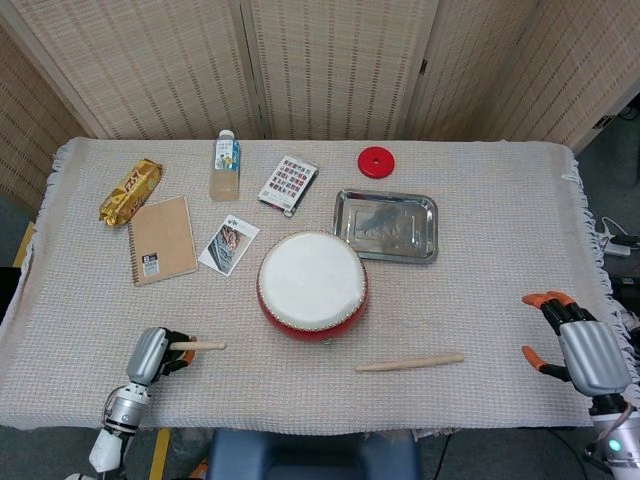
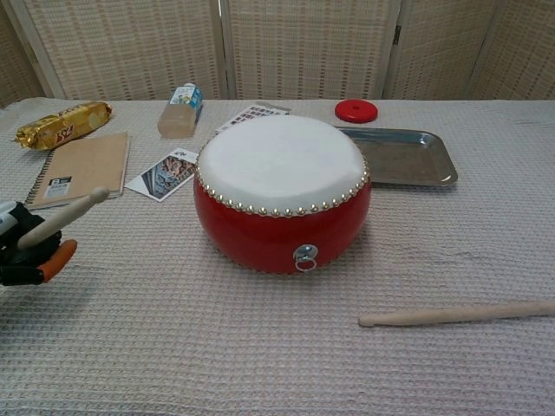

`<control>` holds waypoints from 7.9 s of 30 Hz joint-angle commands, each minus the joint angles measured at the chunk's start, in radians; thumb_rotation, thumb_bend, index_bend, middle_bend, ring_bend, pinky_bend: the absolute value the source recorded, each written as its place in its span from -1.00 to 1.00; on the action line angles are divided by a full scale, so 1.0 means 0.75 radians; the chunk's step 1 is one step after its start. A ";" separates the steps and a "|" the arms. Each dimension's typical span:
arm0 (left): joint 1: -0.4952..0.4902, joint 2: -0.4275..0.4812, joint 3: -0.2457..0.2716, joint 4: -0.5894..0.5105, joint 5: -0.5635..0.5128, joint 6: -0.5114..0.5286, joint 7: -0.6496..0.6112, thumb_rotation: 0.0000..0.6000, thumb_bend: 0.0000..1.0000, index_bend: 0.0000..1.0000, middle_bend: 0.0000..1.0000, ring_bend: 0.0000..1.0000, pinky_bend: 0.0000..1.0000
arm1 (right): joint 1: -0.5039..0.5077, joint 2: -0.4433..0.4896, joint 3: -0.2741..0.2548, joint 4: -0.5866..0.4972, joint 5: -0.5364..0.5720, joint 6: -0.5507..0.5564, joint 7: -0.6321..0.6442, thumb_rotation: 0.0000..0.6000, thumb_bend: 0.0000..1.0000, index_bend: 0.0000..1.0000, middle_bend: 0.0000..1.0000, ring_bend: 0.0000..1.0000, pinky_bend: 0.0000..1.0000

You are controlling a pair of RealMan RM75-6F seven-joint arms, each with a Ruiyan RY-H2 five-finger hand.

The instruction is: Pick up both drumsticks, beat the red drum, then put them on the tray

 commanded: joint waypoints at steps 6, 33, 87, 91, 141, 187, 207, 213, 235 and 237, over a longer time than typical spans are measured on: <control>0.011 0.253 -0.044 -0.250 0.014 0.109 0.521 1.00 0.14 1.00 1.00 1.00 1.00 | 0.122 -0.175 -0.037 0.011 0.041 -0.244 -0.122 1.00 -0.57 -0.34 -0.50 -0.64 -0.27; 0.042 0.371 -0.022 -0.434 -0.027 0.064 0.572 1.00 0.06 1.00 1.00 1.00 1.00 | 0.383 -0.709 -0.055 0.301 0.044 -0.527 -0.463 1.00 -0.41 -0.11 -0.50 -0.88 -0.42; 0.055 0.448 -0.002 -0.563 -0.012 0.038 0.617 1.00 -0.03 1.00 1.00 1.00 1.00 | 0.448 -0.718 -0.012 1.191 -0.099 -0.282 2.799 1.00 -0.19 -0.21 -0.39 -0.51 -0.32; 0.056 0.449 0.001 -0.562 -0.011 0.035 0.616 1.00 -0.03 1.00 1.00 1.00 1.00 | 0.446 -0.748 -0.025 1.273 -0.091 -0.274 2.850 1.00 -0.19 -0.23 -0.38 -0.49 -0.29; 0.062 0.448 0.011 -0.518 0.001 0.034 0.551 1.00 -0.05 1.00 1.00 1.00 1.00 | 0.505 -1.011 -0.057 1.417 -0.029 -0.405 2.331 1.00 -0.70 1.00 0.91 0.80 0.77; -0.272 0.617 -0.232 -0.779 -0.172 -0.309 0.955 1.00 -0.05 1.00 1.00 1.00 1.00 | 0.951 -0.153 0.172 0.355 0.216 -0.845 0.252 1.00 0.81 1.00 1.00 1.00 1.00; -0.448 0.592 -0.353 -1.012 -0.609 -0.393 1.427 1.00 0.13 1.00 1.00 1.00 1.00 | 1.257 -0.429 0.034 0.543 0.852 -1.049 -0.662 1.00 0.81 1.00 1.00 1.00 1.00; -0.513 0.499 -0.331 -0.952 -0.711 -0.399 1.559 1.00 0.14 1.00 1.00 1.00 1.00 | 1.258 -0.340 0.113 0.346 0.946 -0.910 -0.658 1.00 0.81 1.00 1.00 1.00 1.00; -0.541 0.409 -0.332 -0.974 -0.751 -0.189 1.673 1.00 0.14 1.00 1.00 1.00 1.00 | 1.290 -0.451 0.025 0.468 1.051 -0.936 -0.738 1.00 0.81 1.00 1.00 1.00 1.00; -0.554 0.401 -0.331 -0.966 -0.758 -0.202 1.682 1.00 0.14 1.00 1.00 1.00 1.00 | 1.287 -0.434 0.059 0.432 1.033 -0.908 -0.705 1.00 0.81 1.00 1.00 1.00 1.00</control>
